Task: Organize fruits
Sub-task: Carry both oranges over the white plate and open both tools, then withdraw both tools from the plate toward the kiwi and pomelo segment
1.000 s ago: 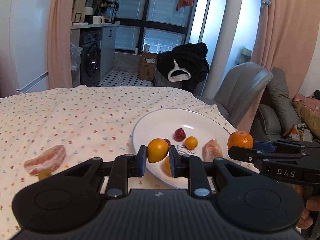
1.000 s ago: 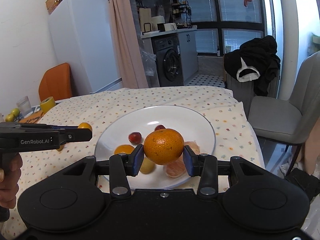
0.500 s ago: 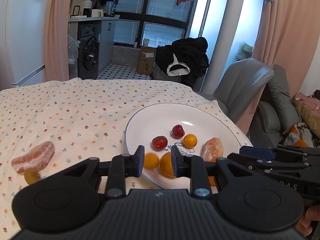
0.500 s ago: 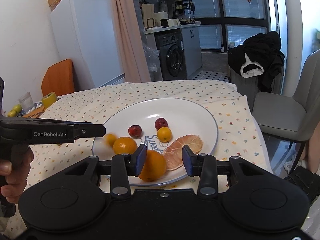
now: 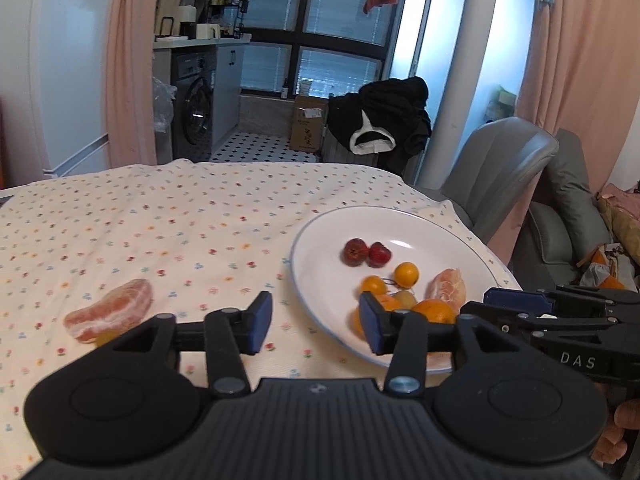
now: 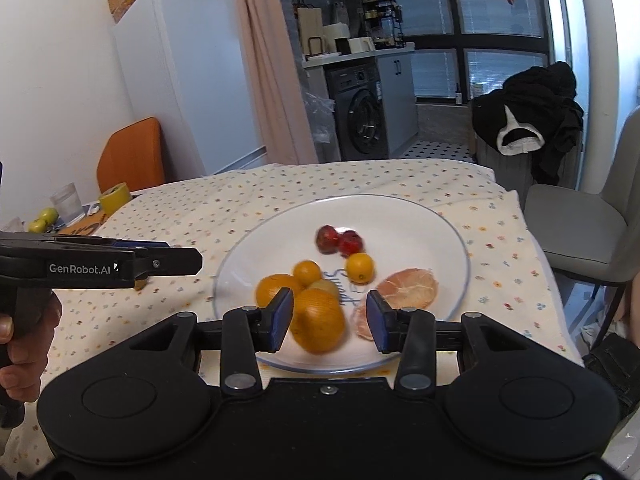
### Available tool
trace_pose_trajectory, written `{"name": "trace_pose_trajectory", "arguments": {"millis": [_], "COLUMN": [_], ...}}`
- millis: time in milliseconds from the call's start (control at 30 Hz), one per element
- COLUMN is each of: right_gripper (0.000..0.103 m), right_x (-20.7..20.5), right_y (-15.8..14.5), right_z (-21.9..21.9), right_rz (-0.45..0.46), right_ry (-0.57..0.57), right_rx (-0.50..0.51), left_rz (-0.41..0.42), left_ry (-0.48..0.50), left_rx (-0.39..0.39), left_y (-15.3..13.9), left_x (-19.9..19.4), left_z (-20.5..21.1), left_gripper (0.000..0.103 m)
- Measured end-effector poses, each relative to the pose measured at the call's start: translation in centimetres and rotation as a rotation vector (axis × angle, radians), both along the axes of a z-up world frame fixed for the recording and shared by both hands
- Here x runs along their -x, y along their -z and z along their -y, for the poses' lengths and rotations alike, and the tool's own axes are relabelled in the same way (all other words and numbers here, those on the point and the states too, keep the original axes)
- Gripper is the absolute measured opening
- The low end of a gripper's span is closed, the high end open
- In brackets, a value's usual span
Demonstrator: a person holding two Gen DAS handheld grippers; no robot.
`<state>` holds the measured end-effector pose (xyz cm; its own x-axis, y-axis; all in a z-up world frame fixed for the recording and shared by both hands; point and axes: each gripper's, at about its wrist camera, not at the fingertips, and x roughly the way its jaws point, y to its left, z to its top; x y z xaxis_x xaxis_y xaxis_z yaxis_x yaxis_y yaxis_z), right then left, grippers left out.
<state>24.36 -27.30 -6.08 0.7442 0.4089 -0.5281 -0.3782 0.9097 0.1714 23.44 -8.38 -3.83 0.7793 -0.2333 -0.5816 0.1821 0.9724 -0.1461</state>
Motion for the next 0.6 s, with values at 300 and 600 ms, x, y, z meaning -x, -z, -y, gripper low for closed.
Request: {"name": "trace_pose_trajectory", "arguments": {"millis": [300,600], "right_gripper": [0.061,0.094], "right_x": [0.4,0.7], "right_y": [-0.5,-1.1], "right_z": [-1.9,-3.9], "right_rz": [0.008,0.033], "right_ry": [-0.039,-0.082], "right_rx": [-0.001,-0.031], "left_rz": [-0.001,-0.010], "left_ry": [-0.053,-0.123], "left_rx": [0.007,0.006], "left_y": [-0.3,-0.4], "left_x": [1.3,2.3], "left_z": [-2.6,-5.1], "left_gripper": [0.079,0.089]}}
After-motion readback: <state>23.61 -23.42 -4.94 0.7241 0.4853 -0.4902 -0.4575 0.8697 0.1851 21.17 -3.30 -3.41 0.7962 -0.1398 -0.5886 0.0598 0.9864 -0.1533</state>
